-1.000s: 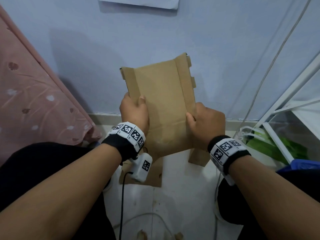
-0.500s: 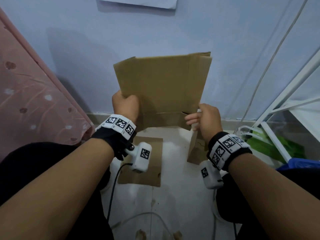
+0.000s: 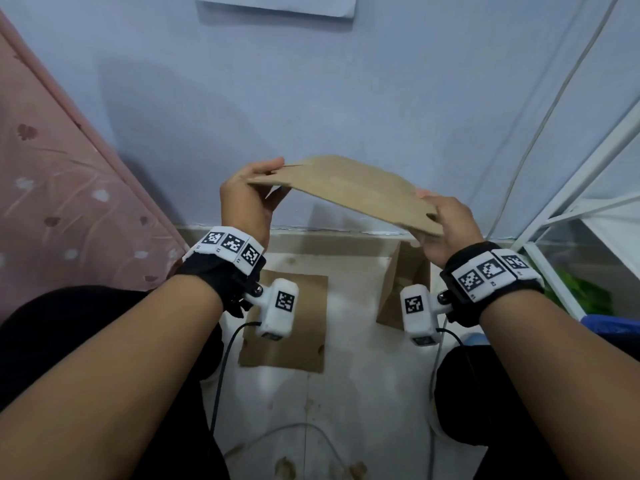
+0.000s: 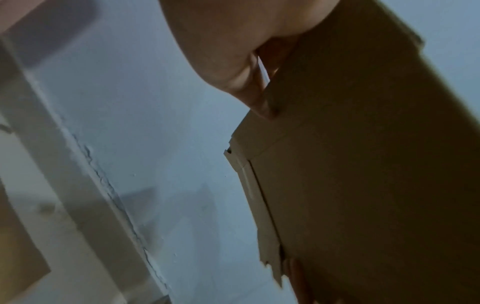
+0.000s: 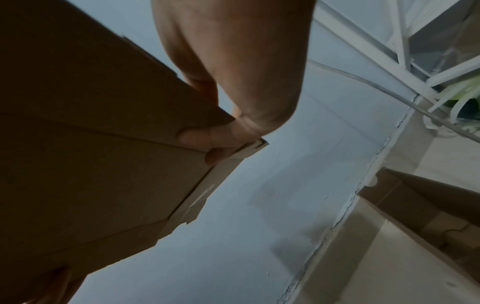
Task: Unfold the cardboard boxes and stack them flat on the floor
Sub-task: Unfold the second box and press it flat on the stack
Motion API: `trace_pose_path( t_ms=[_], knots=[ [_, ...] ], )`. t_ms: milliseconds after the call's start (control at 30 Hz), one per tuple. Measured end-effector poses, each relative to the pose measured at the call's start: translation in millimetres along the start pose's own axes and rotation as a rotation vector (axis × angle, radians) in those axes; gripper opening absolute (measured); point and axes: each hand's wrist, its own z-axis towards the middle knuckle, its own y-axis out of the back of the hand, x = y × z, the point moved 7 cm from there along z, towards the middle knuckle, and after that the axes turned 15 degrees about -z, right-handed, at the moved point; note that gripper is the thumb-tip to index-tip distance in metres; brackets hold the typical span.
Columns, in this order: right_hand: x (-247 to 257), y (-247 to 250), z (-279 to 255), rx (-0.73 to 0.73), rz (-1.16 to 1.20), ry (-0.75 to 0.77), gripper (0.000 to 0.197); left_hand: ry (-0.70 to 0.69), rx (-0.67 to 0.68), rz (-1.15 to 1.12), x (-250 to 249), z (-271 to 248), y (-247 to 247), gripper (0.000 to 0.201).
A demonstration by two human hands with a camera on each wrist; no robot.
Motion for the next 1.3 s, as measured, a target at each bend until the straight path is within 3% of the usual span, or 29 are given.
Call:
trace_pose_path(
  t_ms=[133, 233, 300, 367, 467, 533, 600, 633, 767, 933, 1133, 1300],
  knots=[
    [-12, 6, 8, -0.088, -0.227, -0.057, 0.036, 0.169, -0.013, -0.031, 10, 5, 7, 0.011],
    [-4, 21, 6, -0.236, -0.394, 0.059, 0.04, 0.327, 0.115, 0.057, 23, 3, 5, 0.033],
    [8, 30, 2, -0.305, -0.49, 0.165, 0.041, 0.413, 0.227, 0.286, 31, -8, 0, 0.032],
    [16, 29, -3, -0.292, -0.513, 0.235, 0.045, 0.46, 0.288, 0.515, 37, -21, 0, 0.022],
    [16, 14, -8, -0.176, -0.502, 0.275, 0.05, 0.594, 0.305, 0.574, 50, -38, 5, 0.018],
    [10, 7, -7, -0.078, -0.422, 0.24, 0.037, 0.574, 0.251, 0.535, 50, -35, 10, 0.03],
    [4, 1, -5, 0.042, -0.298, 0.176, 0.02, 0.498, 0.206, 0.513, 42, -28, 11, 0.027],
    [2, -2, -3, 0.095, -0.242, 0.146, 0.021, 0.473, 0.197, 0.514, 38, -27, 11, 0.024],
    [0, -11, -6, 0.239, -0.134, 0.079, 0.047, 0.428, 0.216, 0.526, 33, -28, 10, 0.021],
    [-10, -16, -19, 0.36, -0.176, -0.046, 0.071, 0.403, 0.24, 0.534, 25, -30, 9, 0.02],
    [-10, -15, -23, 0.277, -0.248, -0.038, 0.085, 0.37, 0.204, 0.591, 28, -32, 18, 0.019],
    [-9, -14, -21, 0.173, -0.311, -0.001, 0.075, 0.314, 0.146, 0.636, 32, -31, 23, 0.017]
  ],
)
